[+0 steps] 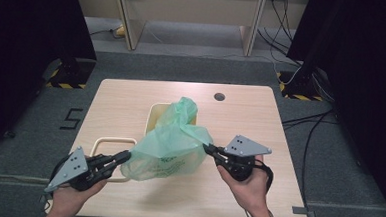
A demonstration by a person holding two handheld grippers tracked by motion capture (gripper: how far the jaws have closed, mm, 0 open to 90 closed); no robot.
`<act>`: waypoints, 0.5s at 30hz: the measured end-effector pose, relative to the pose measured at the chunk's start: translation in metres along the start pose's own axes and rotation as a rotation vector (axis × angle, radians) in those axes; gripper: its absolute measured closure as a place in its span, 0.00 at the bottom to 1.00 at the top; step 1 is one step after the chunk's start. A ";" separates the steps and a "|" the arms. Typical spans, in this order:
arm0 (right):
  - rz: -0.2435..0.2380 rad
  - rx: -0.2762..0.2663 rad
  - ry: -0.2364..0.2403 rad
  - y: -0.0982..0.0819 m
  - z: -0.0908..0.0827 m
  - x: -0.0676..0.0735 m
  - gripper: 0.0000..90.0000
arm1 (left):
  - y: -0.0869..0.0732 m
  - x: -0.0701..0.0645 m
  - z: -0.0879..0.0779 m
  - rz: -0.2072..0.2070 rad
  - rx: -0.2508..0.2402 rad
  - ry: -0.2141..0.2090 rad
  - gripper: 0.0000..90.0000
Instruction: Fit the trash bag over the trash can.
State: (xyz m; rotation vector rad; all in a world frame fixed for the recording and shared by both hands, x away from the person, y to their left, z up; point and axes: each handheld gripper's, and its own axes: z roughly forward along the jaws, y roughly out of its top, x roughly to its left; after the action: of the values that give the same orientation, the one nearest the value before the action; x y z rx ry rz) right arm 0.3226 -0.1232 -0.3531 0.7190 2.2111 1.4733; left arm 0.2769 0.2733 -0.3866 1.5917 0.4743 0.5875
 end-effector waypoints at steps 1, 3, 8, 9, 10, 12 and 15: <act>-0.015 -0.015 0.001 0.007 -0.002 0.001 1.00 | 0.008 0.001 -0.003 0.006 -0.026 0.006 1.00; -0.021 -0.022 -0.001 0.010 -0.002 0.001 1.00 | 0.012 0.002 -0.004 0.019 -0.043 0.015 0.99; -0.035 -0.034 0.000 0.026 0.005 -0.006 1.00 | 0.029 0.005 -0.011 0.034 -0.078 0.040 1.00; -0.035 -0.034 0.000 0.026 0.005 -0.006 1.00 | 0.031 0.006 -0.011 0.034 -0.078 0.043 1.00; -0.033 -0.032 0.002 0.027 0.007 -0.007 1.00 | 0.032 0.008 -0.010 0.037 -0.076 0.048 1.00; -0.028 -0.020 0.000 0.028 0.014 -0.011 1.00 | 0.028 0.016 -0.004 0.029 -0.051 0.054 0.99; -0.008 -0.009 -0.008 0.025 0.019 -0.015 1.00 | 0.024 0.023 0.003 0.019 -0.037 0.049 0.99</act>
State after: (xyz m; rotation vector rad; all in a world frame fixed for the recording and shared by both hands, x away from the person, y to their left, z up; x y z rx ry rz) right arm 0.3507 -0.1104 -0.3362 0.7108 2.1979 1.4723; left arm 0.2963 0.2827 -0.3610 1.5505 0.4826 0.6471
